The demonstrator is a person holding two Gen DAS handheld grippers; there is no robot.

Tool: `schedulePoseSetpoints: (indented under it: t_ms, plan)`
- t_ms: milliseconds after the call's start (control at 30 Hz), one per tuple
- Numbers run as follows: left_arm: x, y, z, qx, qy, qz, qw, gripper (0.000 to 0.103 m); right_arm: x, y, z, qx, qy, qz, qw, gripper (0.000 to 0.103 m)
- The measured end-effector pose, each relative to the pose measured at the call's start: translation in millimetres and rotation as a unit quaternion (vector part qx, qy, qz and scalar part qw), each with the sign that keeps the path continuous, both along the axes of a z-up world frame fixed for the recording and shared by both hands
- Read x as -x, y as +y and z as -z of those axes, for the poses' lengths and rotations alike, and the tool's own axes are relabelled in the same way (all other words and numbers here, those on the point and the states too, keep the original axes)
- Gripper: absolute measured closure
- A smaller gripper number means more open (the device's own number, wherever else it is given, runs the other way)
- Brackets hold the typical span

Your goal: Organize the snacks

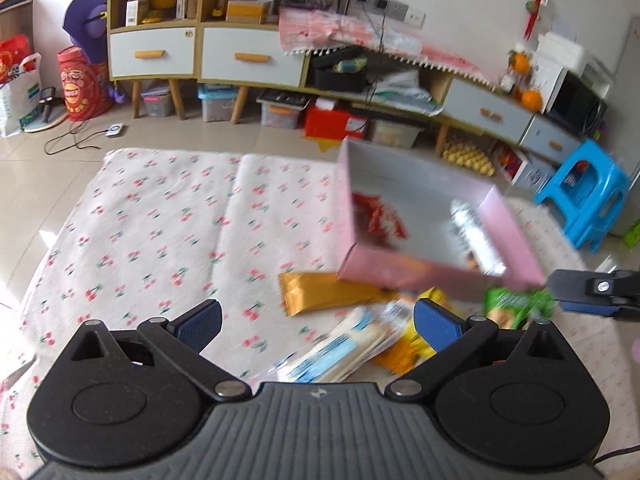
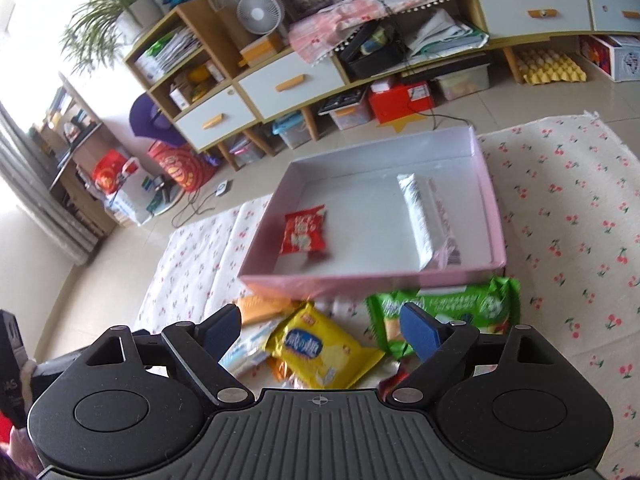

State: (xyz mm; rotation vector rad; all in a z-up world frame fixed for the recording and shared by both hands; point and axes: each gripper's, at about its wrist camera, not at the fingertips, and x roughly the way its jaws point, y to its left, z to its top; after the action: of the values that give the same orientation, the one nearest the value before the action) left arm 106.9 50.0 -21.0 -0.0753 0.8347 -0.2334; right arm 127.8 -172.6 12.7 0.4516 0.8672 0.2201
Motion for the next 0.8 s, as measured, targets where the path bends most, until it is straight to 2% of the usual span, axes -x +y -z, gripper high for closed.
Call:
schedulePoseSetpoints:
  t_ms: [67, 267, 400, 500, 600, 667, 800]
  plan:
    - [-1, 3, 6, -0.021, 0.003, 0.001, 0.9998, 0.001, 2, 4, 5, 0.01, 0.008, -0.005, 1.0, 0.015]
    - [-11, 11, 17, -0.08, -0.024, 0.023, 0.9963, 0.004, 3, 12, 13, 0.029, 0.012, -0.017, 0.999, 0.015]
    - [-26, 15, 30, -0.096, -0.019, 0.052, 0.9939, 0.014, 1, 19, 21, 0.043, 0.019, -0.031, 0.998, 0.015]
    - [-39, 14, 37, -0.106, -0.018, 0.085, 0.9906, 0.021, -1, 29, 25, 0.055, 0.017, -0.07, 0.996, 0.015]
    - [-46, 9, 41, -0.109, -0.031, 0.142, 0.9834, 0.021, 1, 41, 27, 0.083, -0.006, -0.127, 0.988, 0.015]
    - [-51, 6, 45, -0.102, -0.025, 0.183, 0.9774, 0.021, 1, 46, 30, 0.098, -0.02, -0.161, 0.982, 0.015]
    - [-56, -2, 52, -0.105, -0.017, 0.255, 0.9611, 0.026, 0, 51, 40, 0.108, -0.026, -0.202, 0.973, 0.015]
